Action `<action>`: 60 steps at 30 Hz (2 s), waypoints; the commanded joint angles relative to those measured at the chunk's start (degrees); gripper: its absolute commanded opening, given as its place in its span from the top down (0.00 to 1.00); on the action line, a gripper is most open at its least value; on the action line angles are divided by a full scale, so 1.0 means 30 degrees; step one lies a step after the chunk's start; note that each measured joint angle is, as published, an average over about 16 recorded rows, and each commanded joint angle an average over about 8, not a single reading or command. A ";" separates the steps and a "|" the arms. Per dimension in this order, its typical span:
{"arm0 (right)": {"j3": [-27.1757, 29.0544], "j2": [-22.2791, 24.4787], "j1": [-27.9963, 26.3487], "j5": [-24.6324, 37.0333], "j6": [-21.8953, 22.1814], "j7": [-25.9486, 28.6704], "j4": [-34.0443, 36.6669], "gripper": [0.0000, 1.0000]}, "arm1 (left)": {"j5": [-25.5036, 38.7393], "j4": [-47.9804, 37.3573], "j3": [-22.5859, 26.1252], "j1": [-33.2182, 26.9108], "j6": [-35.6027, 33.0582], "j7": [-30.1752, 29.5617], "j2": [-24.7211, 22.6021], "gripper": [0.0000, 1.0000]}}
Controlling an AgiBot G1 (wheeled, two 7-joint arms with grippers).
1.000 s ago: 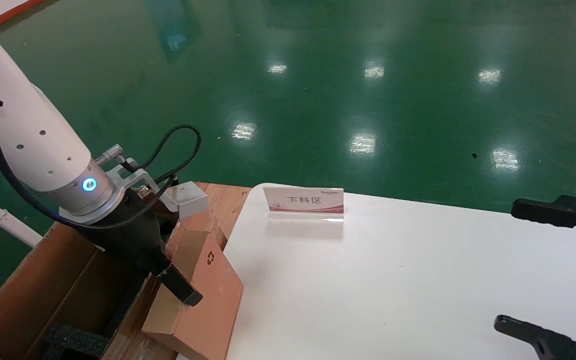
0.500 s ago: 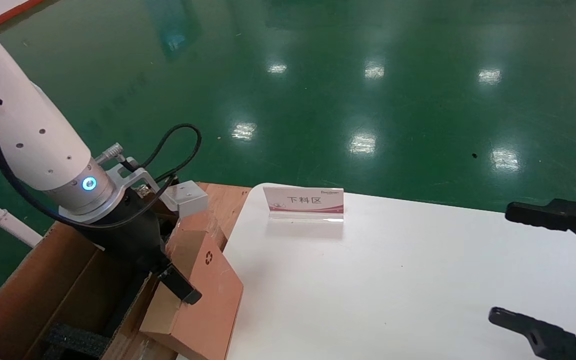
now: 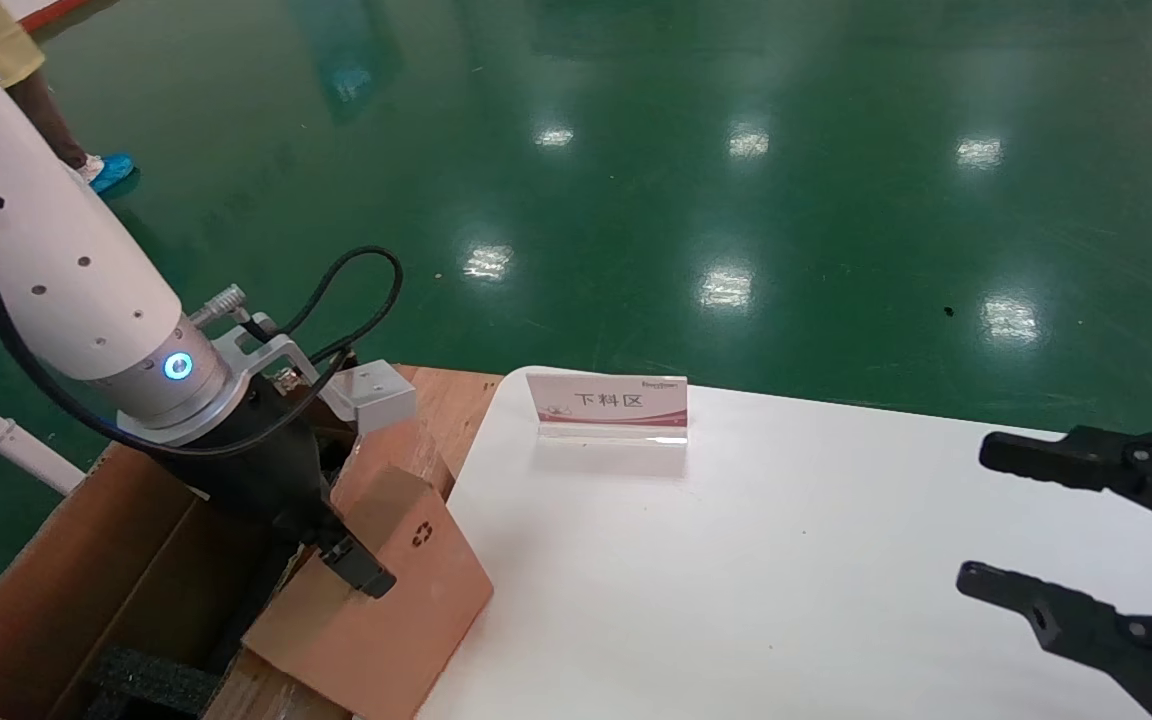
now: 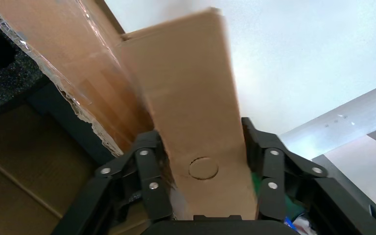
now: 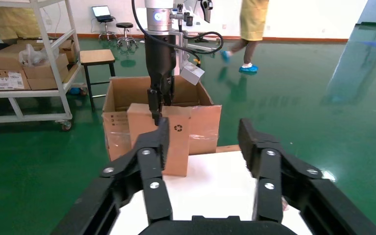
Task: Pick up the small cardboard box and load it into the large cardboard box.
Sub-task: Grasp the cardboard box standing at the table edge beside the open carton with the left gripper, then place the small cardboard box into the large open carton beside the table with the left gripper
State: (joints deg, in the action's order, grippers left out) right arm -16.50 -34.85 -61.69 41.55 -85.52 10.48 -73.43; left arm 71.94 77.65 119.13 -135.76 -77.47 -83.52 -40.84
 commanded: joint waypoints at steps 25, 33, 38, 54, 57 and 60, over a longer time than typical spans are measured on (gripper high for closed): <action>-0.0027 0.0005 -0.0014 -0.0014 -0.0001 -0.0017 0.0017 1.00 | 0.1695 -0.7620 -0.2406 -0.7209 -0.2256 0.3984 -0.2912 1.00; -0.0037 0.0009 -0.0016 -0.0020 0.0003 -0.0022 0.0017 1.00 | 0.1739 -0.8957 -0.0034 -0.8688 -0.4668 0.5109 -0.3276 1.00; -0.0043 0.0011 -0.0018 -0.0024 0.0006 -0.0025 0.0017 1.00 | 0.0996 -0.8299 0.2894 -0.9456 -0.4689 0.4955 -0.2850 1.00; -0.0062 0.0019 -0.0022 -0.0037 0.0014 -0.0034 0.0017 0.00 | 0.1419 -0.6454 0.6560 -0.9700 -0.3488 0.3964 -0.0112 1.00; -0.0065 0.0020 -0.0023 -0.0040 0.0015 -0.0036 0.0017 0.00 | 0.1938 -0.6169 0.6562 -0.9495 -0.3104 0.3777 0.0605 1.00; -0.0069 0.0022 -0.0023 -0.0042 0.0017 -0.0038 0.0017 0.00 | 0.2332 -0.5784 0.6537 -0.9283 -0.2737 0.3355 0.1209 1.00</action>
State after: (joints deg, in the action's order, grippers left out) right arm -16.70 -34.79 -61.76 41.42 -85.47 10.37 -73.38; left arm 78.73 60.54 138.76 -163.69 -85.83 -73.86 -37.62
